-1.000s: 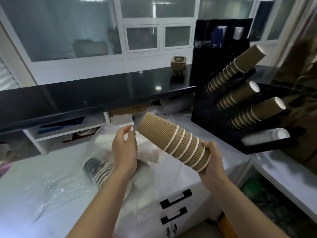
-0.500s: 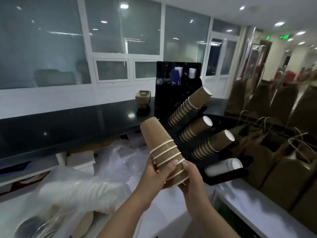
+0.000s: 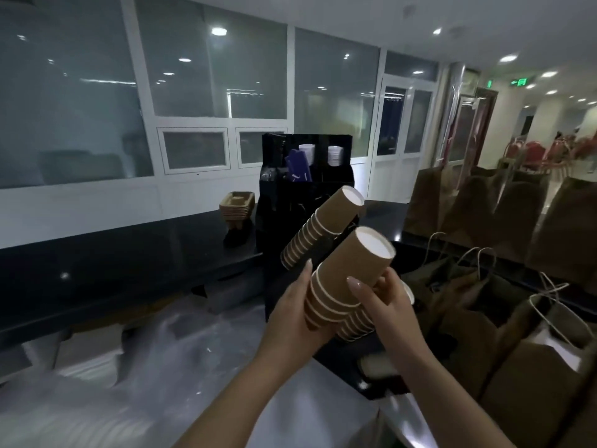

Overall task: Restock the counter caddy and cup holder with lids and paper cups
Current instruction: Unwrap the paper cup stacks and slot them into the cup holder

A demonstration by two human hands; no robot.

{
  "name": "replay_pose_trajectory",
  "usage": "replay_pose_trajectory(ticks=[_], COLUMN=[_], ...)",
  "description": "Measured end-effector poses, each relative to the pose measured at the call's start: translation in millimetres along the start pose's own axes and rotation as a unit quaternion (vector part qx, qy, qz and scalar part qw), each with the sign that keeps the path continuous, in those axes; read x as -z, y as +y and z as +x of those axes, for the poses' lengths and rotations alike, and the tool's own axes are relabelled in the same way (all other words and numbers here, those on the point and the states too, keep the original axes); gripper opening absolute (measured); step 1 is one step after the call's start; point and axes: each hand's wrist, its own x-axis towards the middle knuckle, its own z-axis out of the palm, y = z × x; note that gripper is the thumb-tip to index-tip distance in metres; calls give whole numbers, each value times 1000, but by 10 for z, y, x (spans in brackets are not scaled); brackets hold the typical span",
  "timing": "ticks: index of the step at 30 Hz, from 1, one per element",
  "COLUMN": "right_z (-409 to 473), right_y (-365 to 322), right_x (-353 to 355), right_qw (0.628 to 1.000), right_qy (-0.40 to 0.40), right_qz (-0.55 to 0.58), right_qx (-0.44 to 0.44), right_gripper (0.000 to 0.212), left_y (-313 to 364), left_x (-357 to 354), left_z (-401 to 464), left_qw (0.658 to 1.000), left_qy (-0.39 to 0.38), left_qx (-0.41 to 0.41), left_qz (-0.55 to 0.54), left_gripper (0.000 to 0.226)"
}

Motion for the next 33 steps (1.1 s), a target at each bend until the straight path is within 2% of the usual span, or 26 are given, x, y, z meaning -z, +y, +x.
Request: replay_pose_trajectory(ticks=[7,10,16,21,28,33], right_z=[470,675,936,1191,1425,1561], right_y=[-128,-122,-21,146,387,485], right_x=[482,685,949,1083,1029,986], right_qw=[996,993,989,991,995,997], right_qy=[25,49,82,70,44,17], right_qz=[-24,-28,-35,-46,-59,-62], right_qx=[85,106,116,101,66,48], right_gripper=[70,73,75,64,61,59], left_y=[182,268,254,116,-88,-182], left_x=[-362,-609,-910,-1043,-1072,-1081], left_z=[619,852,1192,1364,1436,1448], left_qw=[992,988,988,997,999,997], left_qy=[66,102,82,49,42,41], left_qx=[-97,-109,-113,-60,13,53], left_qz=[55,49,64,21,-9,-43], left_gripper=[89,87,82,82,83,74])
